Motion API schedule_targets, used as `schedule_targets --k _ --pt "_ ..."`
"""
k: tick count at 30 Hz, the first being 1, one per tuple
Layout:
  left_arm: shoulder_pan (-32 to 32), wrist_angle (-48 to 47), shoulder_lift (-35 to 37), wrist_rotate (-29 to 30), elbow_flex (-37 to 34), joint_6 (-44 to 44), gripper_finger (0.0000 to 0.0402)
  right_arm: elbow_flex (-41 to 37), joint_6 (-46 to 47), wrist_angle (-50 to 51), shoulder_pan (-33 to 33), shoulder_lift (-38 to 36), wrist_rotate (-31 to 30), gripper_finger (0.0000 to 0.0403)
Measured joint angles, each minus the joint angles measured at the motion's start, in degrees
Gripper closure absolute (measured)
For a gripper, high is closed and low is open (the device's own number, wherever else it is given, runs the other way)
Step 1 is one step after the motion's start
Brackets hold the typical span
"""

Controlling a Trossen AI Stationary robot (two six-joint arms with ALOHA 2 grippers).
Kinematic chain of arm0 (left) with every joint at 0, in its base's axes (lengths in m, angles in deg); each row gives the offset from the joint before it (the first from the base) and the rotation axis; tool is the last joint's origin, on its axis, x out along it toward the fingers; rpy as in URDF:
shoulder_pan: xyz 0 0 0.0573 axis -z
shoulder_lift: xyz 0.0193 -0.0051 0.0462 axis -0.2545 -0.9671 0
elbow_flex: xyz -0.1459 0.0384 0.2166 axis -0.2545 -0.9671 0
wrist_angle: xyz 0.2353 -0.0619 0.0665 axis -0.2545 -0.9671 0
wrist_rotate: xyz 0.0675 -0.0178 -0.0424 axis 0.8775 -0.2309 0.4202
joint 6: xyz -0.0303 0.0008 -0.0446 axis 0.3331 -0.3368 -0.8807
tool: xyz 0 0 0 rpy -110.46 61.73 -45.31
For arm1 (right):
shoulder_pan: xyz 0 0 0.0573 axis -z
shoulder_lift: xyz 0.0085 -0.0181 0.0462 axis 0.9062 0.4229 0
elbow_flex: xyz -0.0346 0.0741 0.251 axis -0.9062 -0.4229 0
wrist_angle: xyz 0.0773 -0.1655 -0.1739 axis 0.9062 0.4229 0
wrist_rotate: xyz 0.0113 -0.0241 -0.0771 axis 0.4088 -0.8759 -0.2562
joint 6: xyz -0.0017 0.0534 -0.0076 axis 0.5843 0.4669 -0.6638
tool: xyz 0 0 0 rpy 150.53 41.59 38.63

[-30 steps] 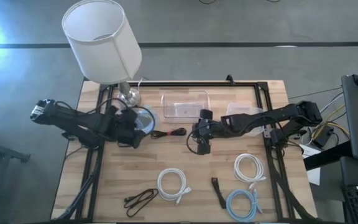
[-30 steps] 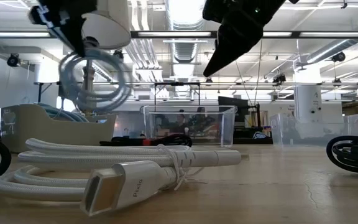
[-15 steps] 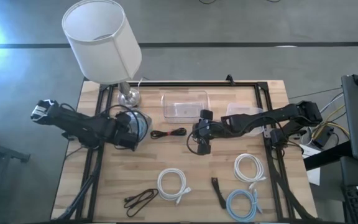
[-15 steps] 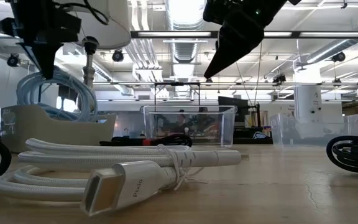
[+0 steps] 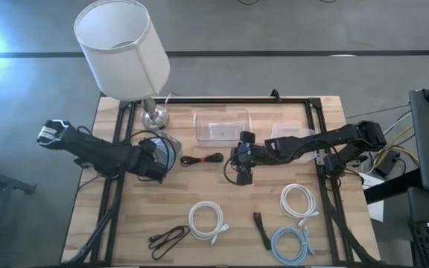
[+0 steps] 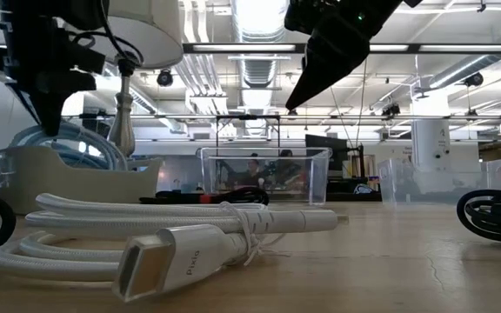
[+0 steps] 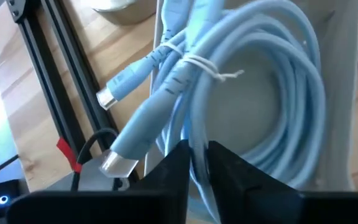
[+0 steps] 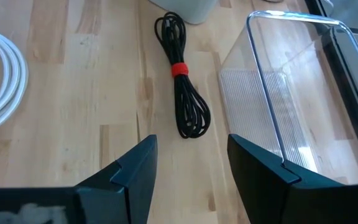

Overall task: Pick & Place USB Port
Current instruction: Put the top blue USB cable into the gray bin, then put the right white USB cable into the right transparent bin

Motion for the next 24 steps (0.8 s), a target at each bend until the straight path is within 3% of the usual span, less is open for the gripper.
schedule_targets --k 10,19,24 --pt "0.0 0.0 0.0 0.0 -1.4 2.2 0.0281 0.0 0.0 0.0 0.0 0.1 0.0 0.0211" --pt "0.0 -6.6 0.0 0.9 5.1 4.3 0.0251 0.0 0.0 0.0 0.0 0.1 0.0 0.0211" --pt "0.0 -8.9 0.0 5.6 8.2 4.0 0.0249 0.0 0.0 0.0 0.0 0.1 0.0 0.0211"
